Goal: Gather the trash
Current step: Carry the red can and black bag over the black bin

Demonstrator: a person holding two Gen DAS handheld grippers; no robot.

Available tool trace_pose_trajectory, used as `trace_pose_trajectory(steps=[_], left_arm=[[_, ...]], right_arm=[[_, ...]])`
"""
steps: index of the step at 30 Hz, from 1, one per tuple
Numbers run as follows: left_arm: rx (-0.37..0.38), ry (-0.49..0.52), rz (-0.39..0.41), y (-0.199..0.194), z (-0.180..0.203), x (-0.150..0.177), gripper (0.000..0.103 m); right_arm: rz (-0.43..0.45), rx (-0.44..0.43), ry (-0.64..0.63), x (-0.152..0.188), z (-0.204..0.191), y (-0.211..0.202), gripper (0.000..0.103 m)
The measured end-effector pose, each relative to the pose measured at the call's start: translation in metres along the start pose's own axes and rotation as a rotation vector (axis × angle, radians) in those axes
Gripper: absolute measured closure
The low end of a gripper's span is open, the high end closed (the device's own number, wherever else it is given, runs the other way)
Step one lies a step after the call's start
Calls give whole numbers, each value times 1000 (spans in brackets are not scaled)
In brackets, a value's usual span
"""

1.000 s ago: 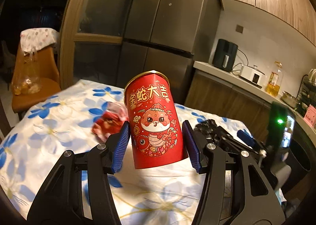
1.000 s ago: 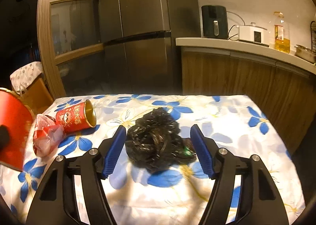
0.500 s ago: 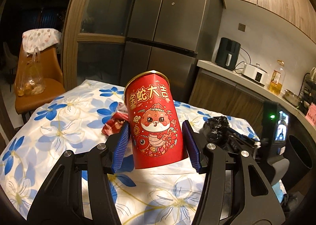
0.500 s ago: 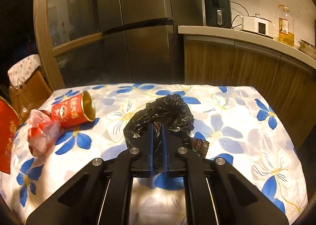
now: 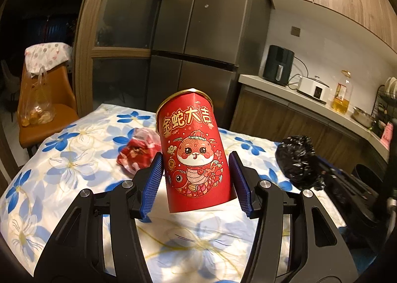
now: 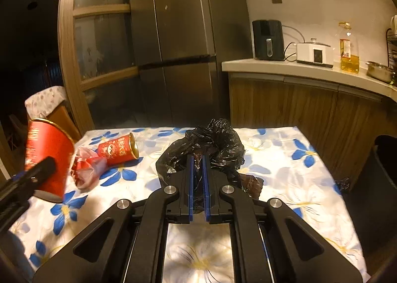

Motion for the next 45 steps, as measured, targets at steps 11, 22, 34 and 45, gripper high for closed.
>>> trace_pose_trajectory(steps=[11,22,34,45], left_arm=[[60,51,-4,-14,54,8,50],[182,134,-1,-23,136,12,50],[367,238,10,-33,245,20,50],[512,287,15,-38,341,26,50]], right_arm=[[66,78,28,-1,53,-62,96],[133,183,56,-5,106,-109,96],[189,330,114,-5,184,-158,96],[216,455,149,-5,245,-187,96]])
Point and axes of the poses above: each gripper's, at about its wrist camera, not at the fingertips, and y roughly the way its jaws point, z to its right, x to its underside, the point moved 8 cm from there along y, roughly the way its jaws point
